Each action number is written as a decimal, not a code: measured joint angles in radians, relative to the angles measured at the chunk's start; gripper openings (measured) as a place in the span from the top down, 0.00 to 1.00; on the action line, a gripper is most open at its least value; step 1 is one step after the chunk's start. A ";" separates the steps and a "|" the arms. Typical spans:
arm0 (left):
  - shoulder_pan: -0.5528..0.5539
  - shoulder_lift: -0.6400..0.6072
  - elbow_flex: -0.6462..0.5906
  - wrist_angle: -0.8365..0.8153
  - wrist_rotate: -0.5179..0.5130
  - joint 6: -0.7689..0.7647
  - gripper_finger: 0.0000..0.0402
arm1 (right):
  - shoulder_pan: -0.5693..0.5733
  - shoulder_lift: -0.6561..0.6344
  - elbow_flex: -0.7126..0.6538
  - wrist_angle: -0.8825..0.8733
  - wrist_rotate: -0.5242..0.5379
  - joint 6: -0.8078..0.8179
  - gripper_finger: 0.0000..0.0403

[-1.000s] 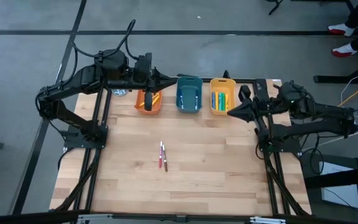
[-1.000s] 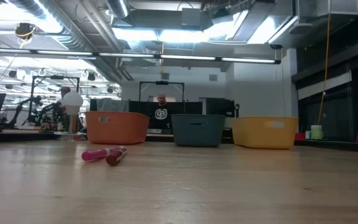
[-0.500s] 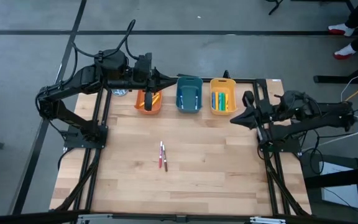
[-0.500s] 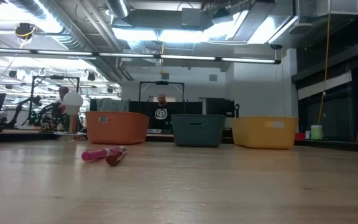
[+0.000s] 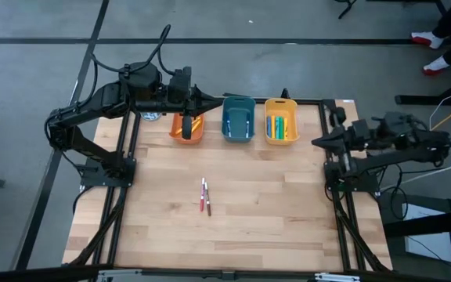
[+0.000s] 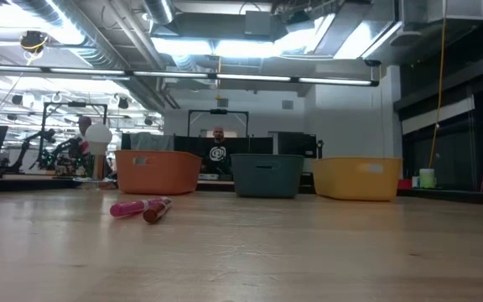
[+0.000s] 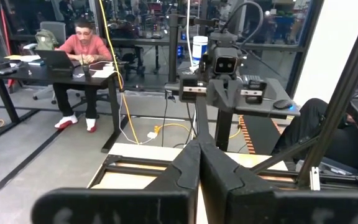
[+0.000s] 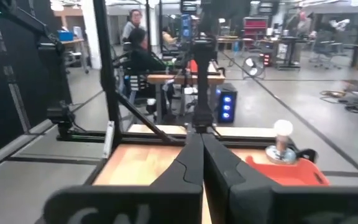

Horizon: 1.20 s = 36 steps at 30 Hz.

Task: Pick & Place Markers
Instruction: Put the pink marker pen into the blue bin

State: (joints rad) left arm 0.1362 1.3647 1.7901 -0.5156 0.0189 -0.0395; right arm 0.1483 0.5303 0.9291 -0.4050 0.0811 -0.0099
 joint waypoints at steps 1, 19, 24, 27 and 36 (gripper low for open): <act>0.000 0.000 0.000 0.000 0.000 0.000 0.99 | 0.000 -0.011 0.000 -0.022 0.013 -0.003 1.00; 0.000 0.000 0.000 0.026 0.000 0.000 0.99 | 0.000 -0.200 0.000 -0.171 0.103 -0.051 1.00; 0.000 0.000 0.000 0.026 0.000 0.000 0.98 | 0.000 -0.246 0.000 -0.195 0.125 -0.051 0.97; 0.000 0.000 0.000 0.026 0.000 0.000 0.99 | 0.000 -0.264 0.000 -0.208 0.137 -0.047 0.96; 0.000 0.000 0.000 0.018 0.000 0.001 0.98 | 0.000 -0.268 0.000 -0.227 0.137 -0.051 0.95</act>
State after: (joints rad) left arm 0.1361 1.3647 1.7902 -0.4977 0.0186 -0.0388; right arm 0.1478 0.2626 0.9291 -0.6320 0.2176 -0.0608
